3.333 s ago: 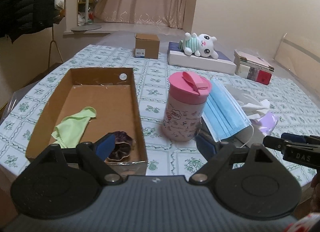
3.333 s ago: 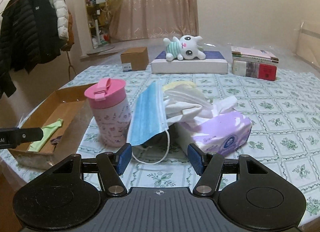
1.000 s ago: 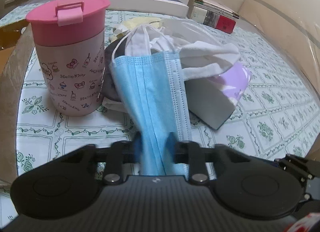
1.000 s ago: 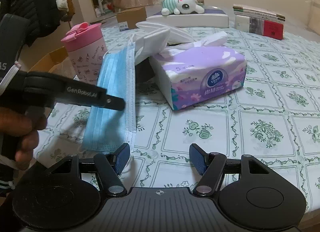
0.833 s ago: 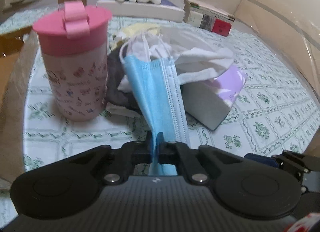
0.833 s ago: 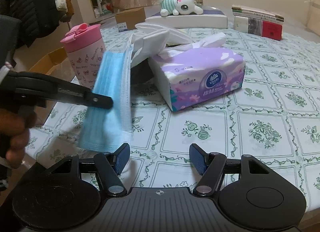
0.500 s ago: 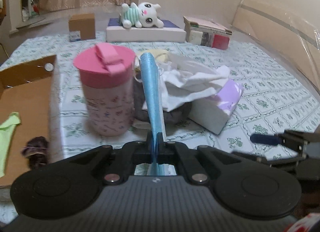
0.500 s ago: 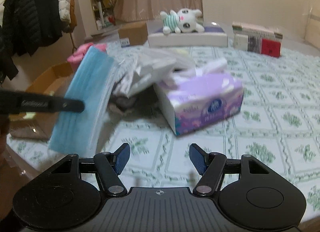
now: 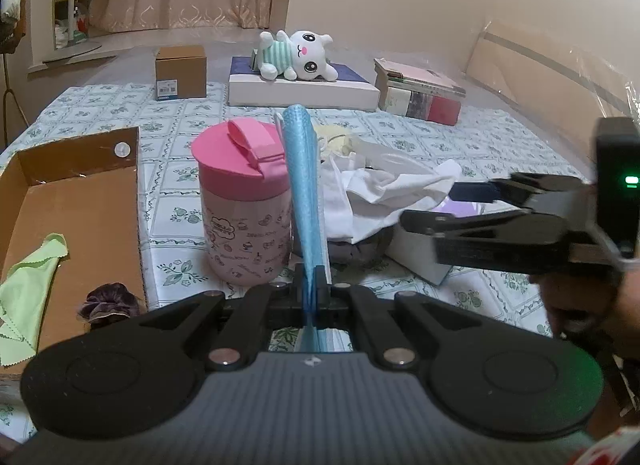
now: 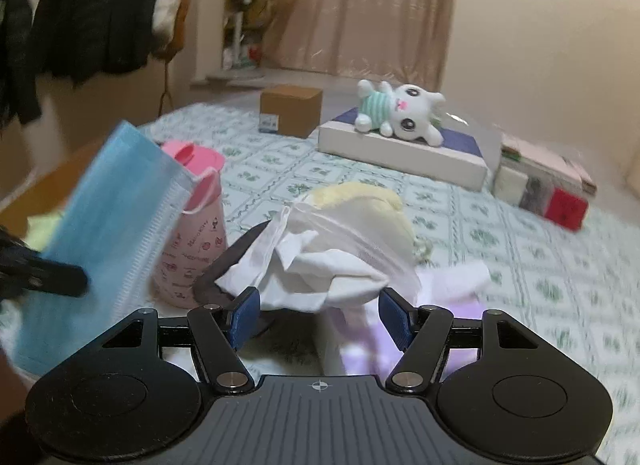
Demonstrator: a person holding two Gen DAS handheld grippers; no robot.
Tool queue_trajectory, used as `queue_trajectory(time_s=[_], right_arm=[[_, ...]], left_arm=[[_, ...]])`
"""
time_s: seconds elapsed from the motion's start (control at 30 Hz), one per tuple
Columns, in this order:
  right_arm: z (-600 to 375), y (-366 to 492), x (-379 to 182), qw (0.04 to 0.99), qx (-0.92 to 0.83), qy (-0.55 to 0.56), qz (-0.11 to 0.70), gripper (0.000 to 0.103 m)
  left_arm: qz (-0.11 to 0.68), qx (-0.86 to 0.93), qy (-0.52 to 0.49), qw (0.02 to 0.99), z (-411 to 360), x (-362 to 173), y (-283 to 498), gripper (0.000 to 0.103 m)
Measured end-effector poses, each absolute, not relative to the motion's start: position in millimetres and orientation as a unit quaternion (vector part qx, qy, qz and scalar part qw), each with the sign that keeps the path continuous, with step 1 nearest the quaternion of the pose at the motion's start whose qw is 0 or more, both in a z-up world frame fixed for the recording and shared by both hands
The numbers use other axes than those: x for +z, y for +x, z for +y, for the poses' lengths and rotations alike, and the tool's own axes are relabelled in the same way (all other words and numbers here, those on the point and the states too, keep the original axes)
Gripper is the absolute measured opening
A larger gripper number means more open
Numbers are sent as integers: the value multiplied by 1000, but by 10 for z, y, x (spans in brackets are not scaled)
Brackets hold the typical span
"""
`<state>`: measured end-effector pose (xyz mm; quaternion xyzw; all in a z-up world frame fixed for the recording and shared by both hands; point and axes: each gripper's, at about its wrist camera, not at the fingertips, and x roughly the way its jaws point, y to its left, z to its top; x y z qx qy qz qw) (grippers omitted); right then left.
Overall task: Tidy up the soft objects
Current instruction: 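Grasp the white cloth with the right gripper while the left gripper holds the mask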
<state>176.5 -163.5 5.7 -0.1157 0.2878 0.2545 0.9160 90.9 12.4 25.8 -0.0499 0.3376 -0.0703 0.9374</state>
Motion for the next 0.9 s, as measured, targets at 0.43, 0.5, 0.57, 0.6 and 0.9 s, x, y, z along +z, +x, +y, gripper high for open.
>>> queue_trajectory(time_s=[0.43, 0.5, 0.57, 0.6, 0.9], right_arm=[[-1529, 1840, -7, 918, 237, -134, 288, 11], [-1589, 1745, 60, 917, 242, -117, 294, 10], [-1660, 1625, 117, 915, 248, -102, 301, 9], [-1697, 1555, 145, 913, 254, -96, 304, 9], [-1952, 1031, 235, 901, 270, -65, 332, 8]], left_arm=[[342, -72, -64, 935, 203, 188, 916, 1], [340, -74, -65, 935, 197, 203, 889, 1], [337, -74, -64, 936, 199, 232, 849, 1], [336, -74, -64, 937, 201, 239, 833, 1], [330, -69, -61, 939, 234, 324, 686, 1]])
